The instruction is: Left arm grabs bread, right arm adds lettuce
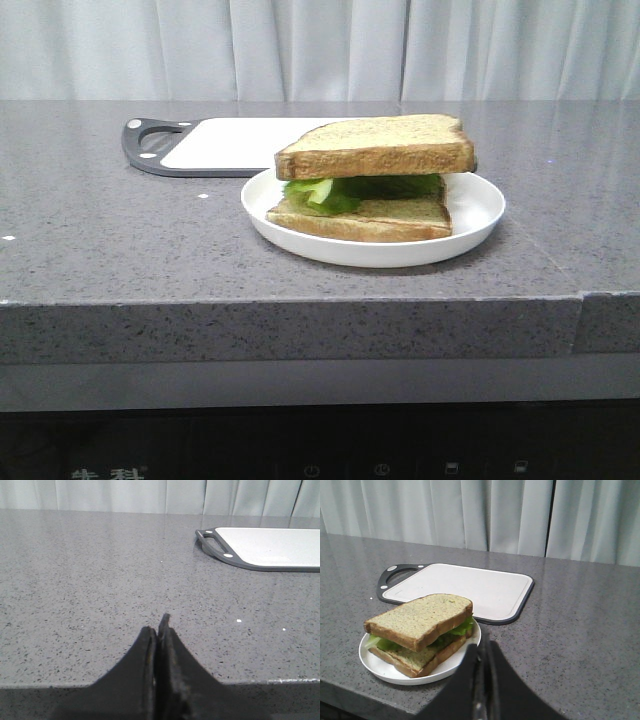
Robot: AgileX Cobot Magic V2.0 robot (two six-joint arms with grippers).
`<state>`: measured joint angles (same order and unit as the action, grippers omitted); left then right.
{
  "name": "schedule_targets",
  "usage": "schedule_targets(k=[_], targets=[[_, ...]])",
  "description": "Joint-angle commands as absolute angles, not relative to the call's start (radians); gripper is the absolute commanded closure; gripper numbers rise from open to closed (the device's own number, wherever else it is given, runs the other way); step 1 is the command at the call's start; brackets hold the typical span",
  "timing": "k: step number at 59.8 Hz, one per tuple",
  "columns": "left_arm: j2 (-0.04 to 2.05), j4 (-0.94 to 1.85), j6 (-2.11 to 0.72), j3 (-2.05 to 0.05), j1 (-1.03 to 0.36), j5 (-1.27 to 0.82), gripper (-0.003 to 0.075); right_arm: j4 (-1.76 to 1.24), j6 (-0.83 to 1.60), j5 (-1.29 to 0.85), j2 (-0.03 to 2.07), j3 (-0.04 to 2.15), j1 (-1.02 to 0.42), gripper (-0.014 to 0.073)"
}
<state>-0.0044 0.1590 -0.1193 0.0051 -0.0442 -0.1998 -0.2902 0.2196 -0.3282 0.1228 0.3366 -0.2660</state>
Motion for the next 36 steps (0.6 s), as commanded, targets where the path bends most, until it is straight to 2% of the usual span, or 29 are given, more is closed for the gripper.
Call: schedule_targets(k=[1, 36], targets=[[-0.023, 0.162, -0.109, 0.010, -0.040, -0.113, 0.0741, -0.292, 0.222, -0.256, 0.133, 0.365, -0.260, 0.0655], [-0.023, 0.162, -0.109, 0.010, -0.040, -0.113, 0.0741, -0.293, 0.218, -0.248, 0.134, 0.351, -0.260, 0.0655]])
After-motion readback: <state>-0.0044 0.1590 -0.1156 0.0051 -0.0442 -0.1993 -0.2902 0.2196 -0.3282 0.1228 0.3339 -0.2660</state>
